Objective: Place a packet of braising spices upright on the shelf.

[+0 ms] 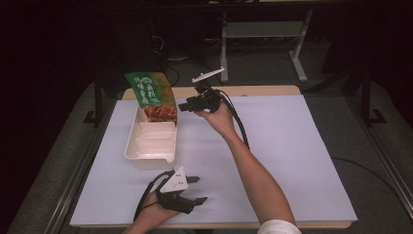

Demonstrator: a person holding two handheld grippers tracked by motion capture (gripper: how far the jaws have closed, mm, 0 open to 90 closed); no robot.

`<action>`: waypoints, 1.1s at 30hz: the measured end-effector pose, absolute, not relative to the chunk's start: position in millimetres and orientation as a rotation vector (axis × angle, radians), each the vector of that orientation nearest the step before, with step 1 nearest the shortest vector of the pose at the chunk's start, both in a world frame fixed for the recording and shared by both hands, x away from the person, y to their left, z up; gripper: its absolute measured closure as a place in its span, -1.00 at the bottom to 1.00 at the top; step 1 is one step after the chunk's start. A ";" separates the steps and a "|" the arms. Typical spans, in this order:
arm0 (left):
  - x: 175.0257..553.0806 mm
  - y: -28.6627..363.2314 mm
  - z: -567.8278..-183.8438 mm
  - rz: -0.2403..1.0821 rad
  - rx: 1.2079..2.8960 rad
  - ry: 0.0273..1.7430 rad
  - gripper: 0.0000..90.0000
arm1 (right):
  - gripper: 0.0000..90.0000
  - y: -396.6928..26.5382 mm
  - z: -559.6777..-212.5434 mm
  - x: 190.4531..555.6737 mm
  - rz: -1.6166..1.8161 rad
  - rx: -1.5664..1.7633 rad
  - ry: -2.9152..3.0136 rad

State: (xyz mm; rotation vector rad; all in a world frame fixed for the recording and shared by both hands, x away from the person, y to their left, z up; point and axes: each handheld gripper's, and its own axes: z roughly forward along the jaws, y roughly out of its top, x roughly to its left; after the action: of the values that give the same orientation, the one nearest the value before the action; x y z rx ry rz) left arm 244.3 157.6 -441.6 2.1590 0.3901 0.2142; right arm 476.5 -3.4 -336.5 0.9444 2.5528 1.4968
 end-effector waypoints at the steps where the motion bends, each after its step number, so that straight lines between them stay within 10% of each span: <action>1: 244.4 157.6 -441.7 0.214 2.161 0.390 -0.31 | 0.07 -6.5 -336.6 475.5 1.499 0.947 2.551; 33: 245.4 160.5 -443.2 0.218 2.160 0.406 -0.34 | -0.15 -76.9 -349.9 439.4 1.492 0.993 2.588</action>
State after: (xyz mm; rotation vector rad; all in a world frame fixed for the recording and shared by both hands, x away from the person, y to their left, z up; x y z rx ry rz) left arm 245.4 160.5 -443.2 2.1596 0.4062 0.2177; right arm 439.4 -76.9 -349.9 0.9927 2.5884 1.4921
